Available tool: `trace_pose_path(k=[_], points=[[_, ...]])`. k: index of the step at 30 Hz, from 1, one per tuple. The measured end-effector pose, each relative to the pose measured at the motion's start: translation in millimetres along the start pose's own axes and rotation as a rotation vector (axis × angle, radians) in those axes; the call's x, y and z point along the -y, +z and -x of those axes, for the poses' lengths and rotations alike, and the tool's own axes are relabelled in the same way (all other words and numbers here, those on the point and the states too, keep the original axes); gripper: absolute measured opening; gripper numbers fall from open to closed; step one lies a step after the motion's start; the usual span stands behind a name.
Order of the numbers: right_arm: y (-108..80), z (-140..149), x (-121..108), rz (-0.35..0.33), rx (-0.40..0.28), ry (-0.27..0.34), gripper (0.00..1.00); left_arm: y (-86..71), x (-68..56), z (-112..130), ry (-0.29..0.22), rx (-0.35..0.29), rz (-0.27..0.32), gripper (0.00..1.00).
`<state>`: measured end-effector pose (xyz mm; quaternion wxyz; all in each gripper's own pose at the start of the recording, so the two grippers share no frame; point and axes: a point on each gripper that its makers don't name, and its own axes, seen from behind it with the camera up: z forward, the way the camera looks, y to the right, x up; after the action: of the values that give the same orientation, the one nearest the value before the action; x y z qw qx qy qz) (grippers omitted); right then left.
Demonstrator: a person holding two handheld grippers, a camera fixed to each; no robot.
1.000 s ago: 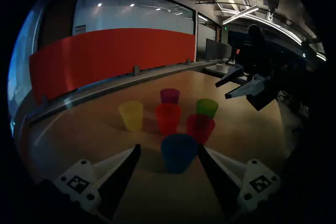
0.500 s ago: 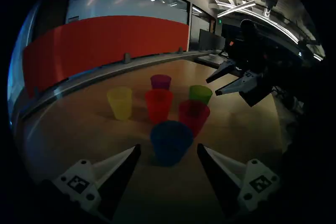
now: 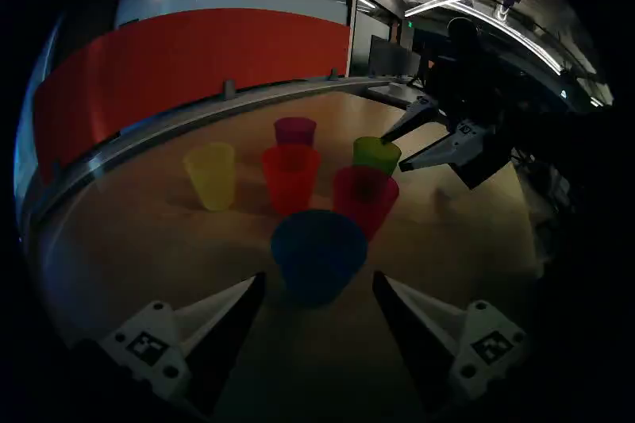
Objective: Pour water
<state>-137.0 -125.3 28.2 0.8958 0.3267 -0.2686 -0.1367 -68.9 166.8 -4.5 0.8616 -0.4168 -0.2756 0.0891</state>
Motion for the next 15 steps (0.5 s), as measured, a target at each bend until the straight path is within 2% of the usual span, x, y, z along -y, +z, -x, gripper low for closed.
trace_pose_path(k=[6,15], points=[[9.5,-0.7,2.0,-0.016,0.004,0.002,0.99,10.5,-3.3,1.6,0.005,0.014,0.020,1.00],[22.9,-3.4,0.5,-0.021,0.006,-0.002,0.99,25.3,-1.9,-1.0,0.016,0.022,0.022,1.00]])
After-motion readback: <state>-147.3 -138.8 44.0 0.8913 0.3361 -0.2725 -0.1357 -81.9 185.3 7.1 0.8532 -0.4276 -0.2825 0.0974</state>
